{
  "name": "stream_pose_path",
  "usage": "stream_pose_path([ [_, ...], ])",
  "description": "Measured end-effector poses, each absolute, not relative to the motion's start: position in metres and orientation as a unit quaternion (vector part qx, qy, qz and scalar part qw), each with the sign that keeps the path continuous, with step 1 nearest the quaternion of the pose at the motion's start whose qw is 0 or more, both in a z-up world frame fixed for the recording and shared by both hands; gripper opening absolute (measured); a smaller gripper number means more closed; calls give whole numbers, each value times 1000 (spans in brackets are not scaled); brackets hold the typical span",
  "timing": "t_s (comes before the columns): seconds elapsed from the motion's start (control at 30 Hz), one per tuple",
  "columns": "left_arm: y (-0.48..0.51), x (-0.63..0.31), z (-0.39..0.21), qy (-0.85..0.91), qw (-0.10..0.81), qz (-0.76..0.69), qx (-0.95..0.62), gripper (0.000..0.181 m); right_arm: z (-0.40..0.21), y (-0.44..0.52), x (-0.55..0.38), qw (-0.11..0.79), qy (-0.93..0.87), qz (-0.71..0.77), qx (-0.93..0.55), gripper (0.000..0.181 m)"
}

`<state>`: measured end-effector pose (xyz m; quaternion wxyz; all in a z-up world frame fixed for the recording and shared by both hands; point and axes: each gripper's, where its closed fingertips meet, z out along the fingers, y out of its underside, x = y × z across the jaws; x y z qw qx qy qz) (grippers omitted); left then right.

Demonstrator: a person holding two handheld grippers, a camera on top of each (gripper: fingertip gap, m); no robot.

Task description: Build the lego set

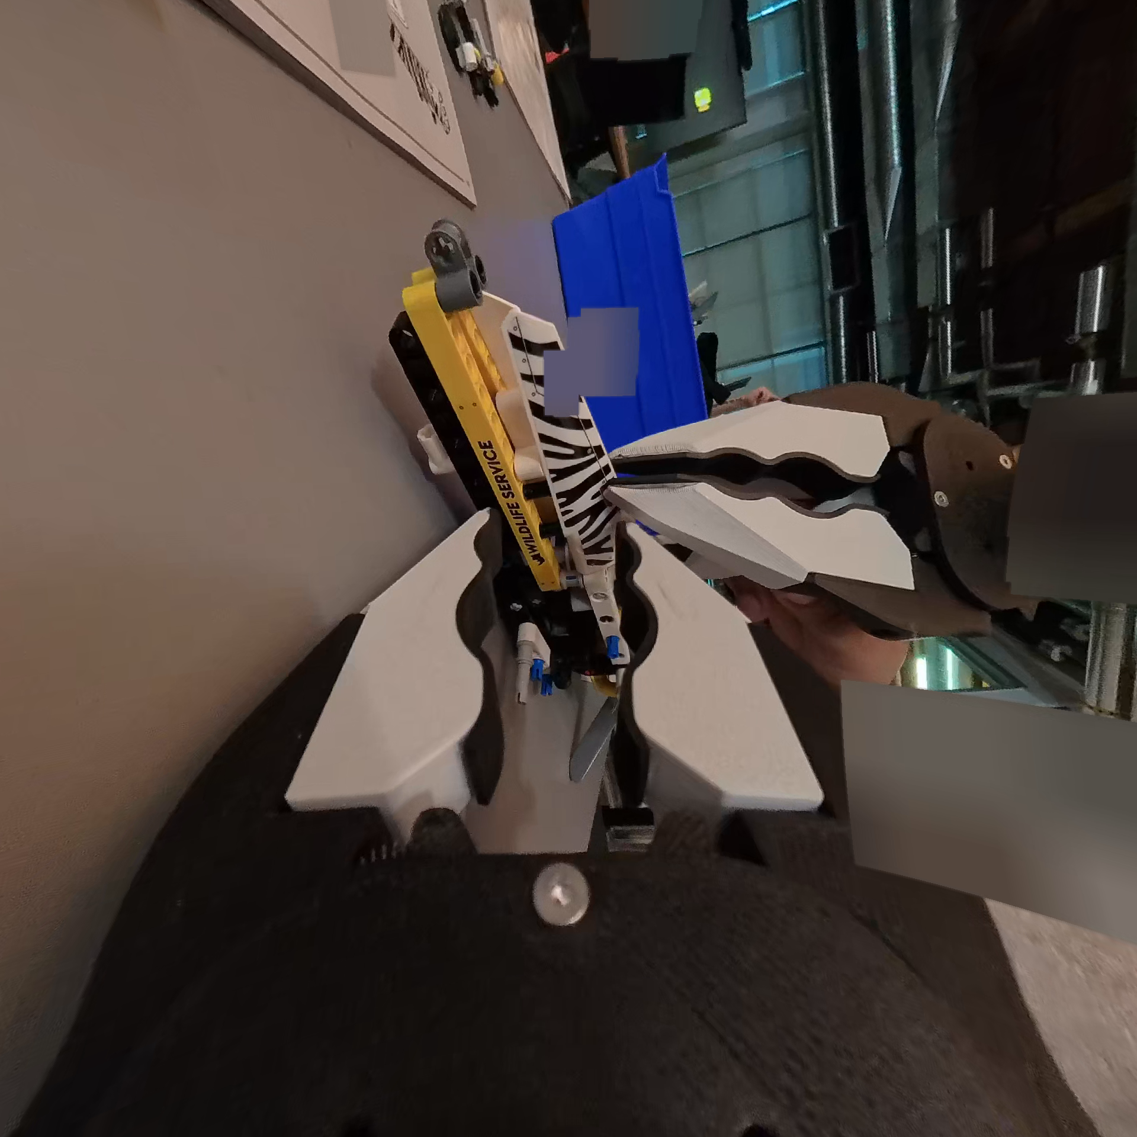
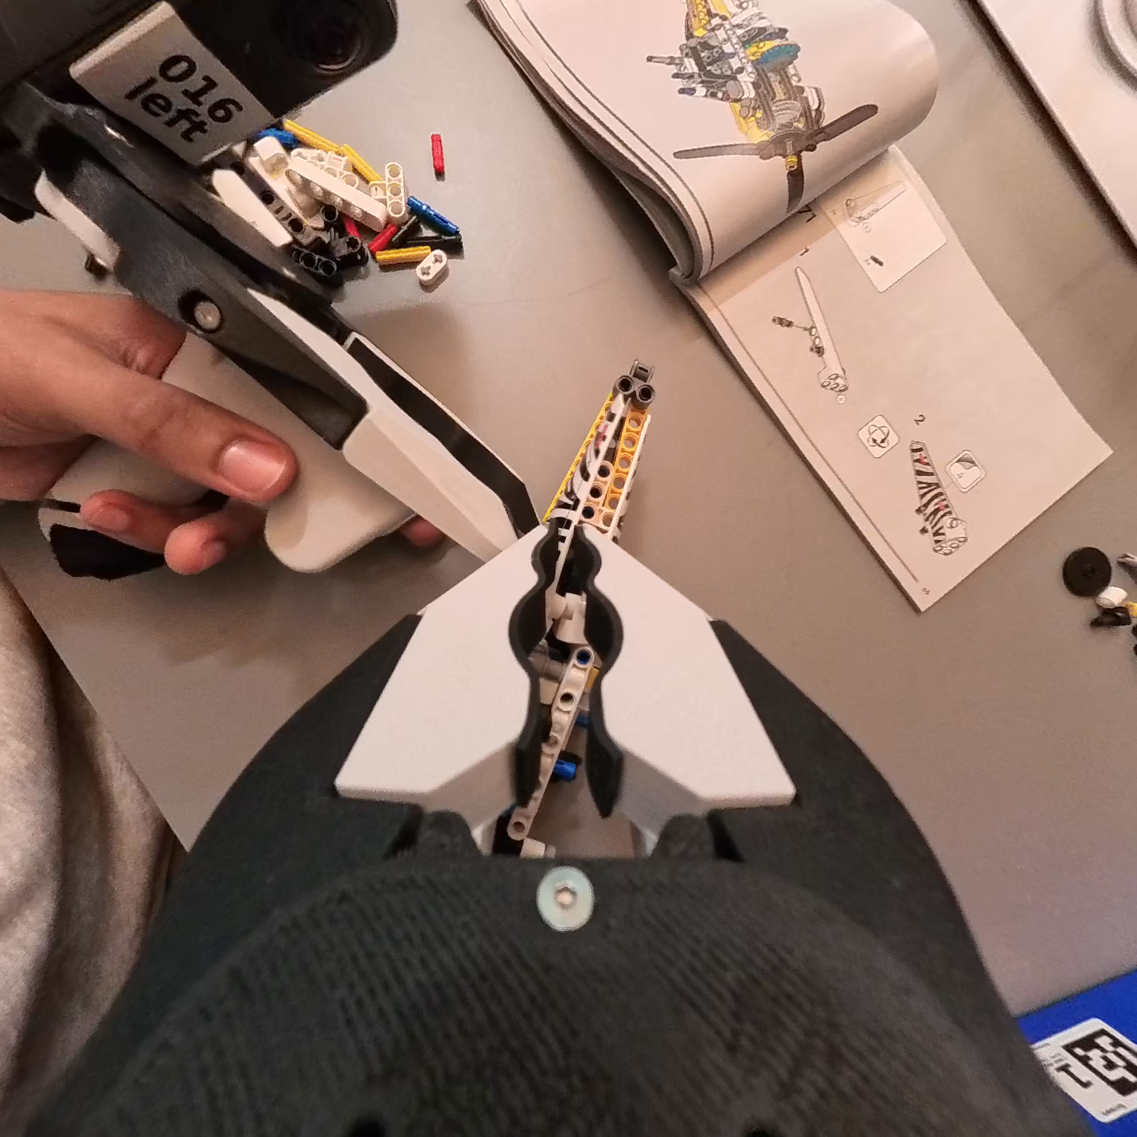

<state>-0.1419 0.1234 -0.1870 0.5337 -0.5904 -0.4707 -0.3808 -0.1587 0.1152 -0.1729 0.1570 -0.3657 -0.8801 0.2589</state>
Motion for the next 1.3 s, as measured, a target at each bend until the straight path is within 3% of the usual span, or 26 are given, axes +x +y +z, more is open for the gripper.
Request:
stream_pose_path([
  [0.97, 121, -140, -178, -455, 554, -411, -563, 32, -174, 122, -156, 72, -867, 272, -412, 6],
  [1.0, 120, -141, -169, -441, 575, -417, -549, 13, -175, 123, -156, 64, -865, 275, -414, 4],
  [1.03, 117, -145, -163, -438, 595, -416, -530, 10, -178, 122, -155, 48, -864, 278, -416, 4],
  [1.3, 120, -139, -181, -465, 557, -364, -584, 21, -179, 122, -150, -9, -842, 315, -438, 3],
])
